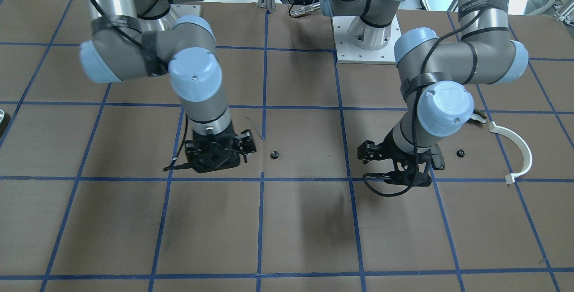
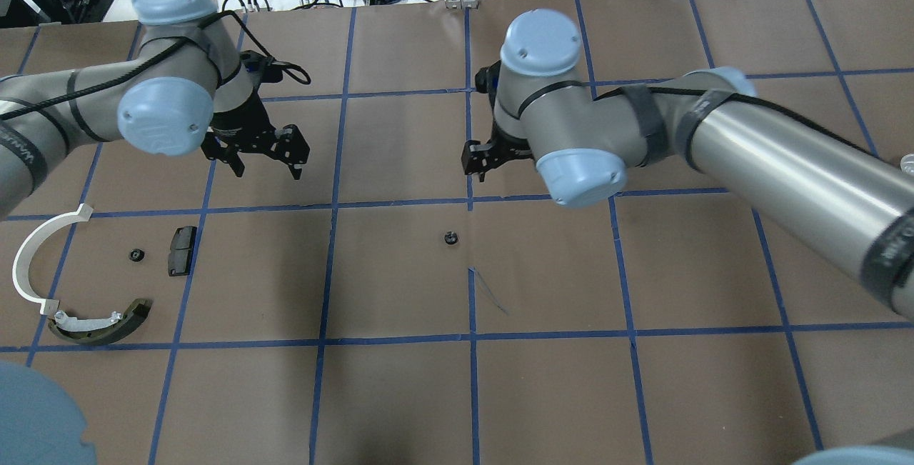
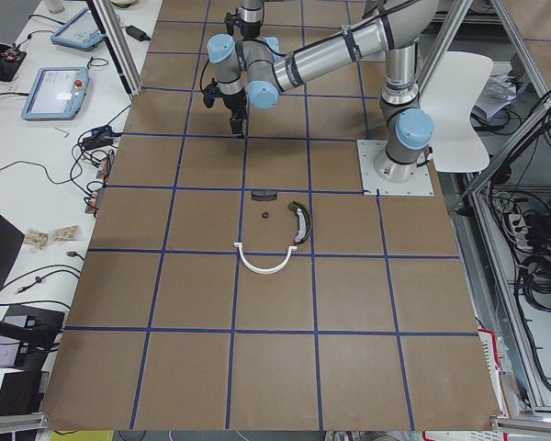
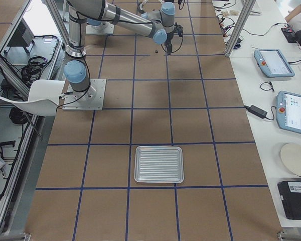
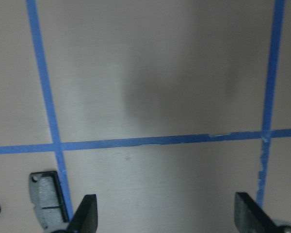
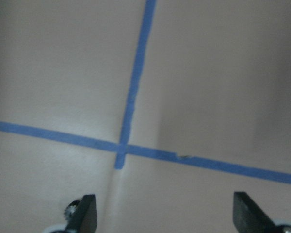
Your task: Place bearing gear from tray to pile
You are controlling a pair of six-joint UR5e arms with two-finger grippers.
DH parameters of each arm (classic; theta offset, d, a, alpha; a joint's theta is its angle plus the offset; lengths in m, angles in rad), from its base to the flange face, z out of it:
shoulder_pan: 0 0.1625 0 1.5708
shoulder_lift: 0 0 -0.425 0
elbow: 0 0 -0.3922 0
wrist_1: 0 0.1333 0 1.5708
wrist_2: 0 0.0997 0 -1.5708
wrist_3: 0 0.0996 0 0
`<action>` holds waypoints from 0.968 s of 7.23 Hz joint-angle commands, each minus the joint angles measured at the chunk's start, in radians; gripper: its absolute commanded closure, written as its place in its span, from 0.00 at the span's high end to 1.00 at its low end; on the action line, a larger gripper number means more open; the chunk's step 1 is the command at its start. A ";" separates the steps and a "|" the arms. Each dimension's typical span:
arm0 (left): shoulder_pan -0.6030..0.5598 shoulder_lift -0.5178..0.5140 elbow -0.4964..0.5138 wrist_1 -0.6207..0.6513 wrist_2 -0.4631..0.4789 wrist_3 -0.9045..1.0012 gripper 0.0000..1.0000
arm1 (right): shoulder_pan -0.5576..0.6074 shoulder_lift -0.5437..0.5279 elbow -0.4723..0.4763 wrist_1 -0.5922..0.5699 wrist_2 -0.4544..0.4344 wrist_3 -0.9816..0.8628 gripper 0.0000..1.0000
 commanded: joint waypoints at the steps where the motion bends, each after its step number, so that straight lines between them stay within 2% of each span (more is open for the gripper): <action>1: -0.124 -0.011 -0.001 0.007 -0.027 -0.114 1.00 | -0.176 -0.157 -0.010 0.167 -0.007 -0.124 1.00; 2: -0.187 -0.020 -0.005 0.056 -0.072 -0.172 1.00 | -0.176 -0.236 -0.019 0.246 -0.032 -0.121 1.00; 3: -0.232 -0.034 -0.027 0.123 -0.094 -0.248 1.00 | -0.176 -0.290 -0.030 0.306 -0.116 -0.119 1.00; 4: -0.266 -0.048 -0.062 0.176 -0.096 -0.302 1.00 | -0.182 -0.336 -0.047 0.341 -0.133 -0.119 1.00; 5: -0.312 -0.059 -0.105 0.267 -0.096 -0.312 1.00 | -0.183 -0.350 -0.118 0.343 -0.138 -0.115 1.00; 6: -0.344 -0.071 -0.149 0.340 -0.096 -0.312 1.00 | -0.181 -0.326 -0.206 0.402 -0.121 -0.100 1.00; 7: -0.353 -0.077 -0.175 0.351 -0.096 -0.335 1.00 | -0.186 -0.277 -0.257 0.430 -0.077 -0.083 1.00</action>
